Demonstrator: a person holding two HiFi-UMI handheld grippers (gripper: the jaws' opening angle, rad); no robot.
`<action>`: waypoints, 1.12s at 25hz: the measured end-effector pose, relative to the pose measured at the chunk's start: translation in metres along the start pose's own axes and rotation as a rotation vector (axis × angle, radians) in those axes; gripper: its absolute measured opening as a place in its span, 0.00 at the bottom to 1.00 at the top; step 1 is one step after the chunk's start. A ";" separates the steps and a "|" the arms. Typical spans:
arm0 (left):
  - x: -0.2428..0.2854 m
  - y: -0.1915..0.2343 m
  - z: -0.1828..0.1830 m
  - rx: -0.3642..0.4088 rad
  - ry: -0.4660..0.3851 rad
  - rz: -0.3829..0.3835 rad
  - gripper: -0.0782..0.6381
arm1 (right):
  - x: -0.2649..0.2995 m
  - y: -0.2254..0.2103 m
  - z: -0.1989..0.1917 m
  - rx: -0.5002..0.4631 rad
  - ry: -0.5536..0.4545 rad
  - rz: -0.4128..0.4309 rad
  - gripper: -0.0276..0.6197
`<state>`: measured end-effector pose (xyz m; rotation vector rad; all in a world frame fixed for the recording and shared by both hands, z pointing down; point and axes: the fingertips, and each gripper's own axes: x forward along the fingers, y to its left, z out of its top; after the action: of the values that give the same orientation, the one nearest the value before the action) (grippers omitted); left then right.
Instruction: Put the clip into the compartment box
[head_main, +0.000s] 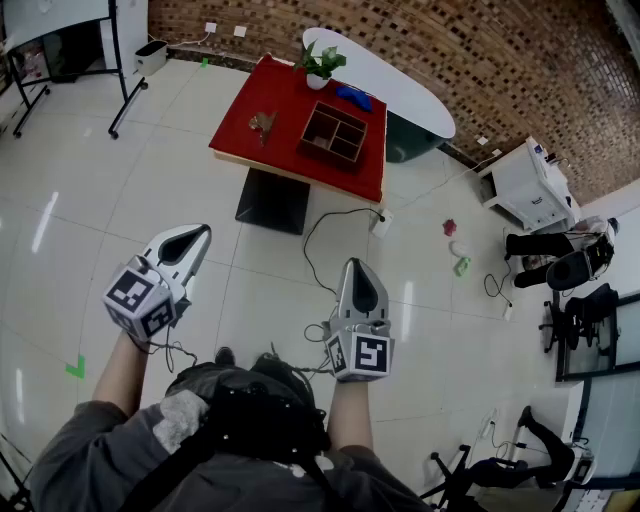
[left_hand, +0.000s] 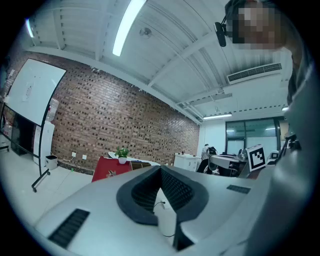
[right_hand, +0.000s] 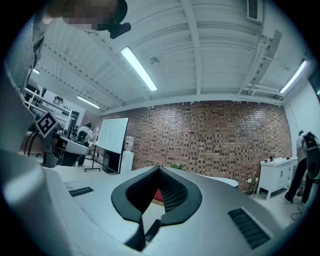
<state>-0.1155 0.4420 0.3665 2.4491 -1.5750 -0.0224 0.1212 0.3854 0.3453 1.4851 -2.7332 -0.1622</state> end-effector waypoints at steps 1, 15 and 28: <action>0.001 0.003 -0.001 -0.006 0.001 0.004 0.14 | 0.000 -0.002 -0.001 0.001 0.003 -0.007 0.07; 0.059 0.041 -0.016 -0.022 0.004 0.044 0.15 | 0.059 -0.063 -0.042 0.058 0.014 -0.044 0.07; 0.256 0.145 -0.013 -0.025 0.055 0.116 0.15 | 0.255 -0.199 -0.076 0.076 0.016 -0.037 0.07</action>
<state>-0.1353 0.1563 0.4363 2.3156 -1.6794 0.0444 0.1542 0.0586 0.3938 1.5481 -2.7296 -0.0473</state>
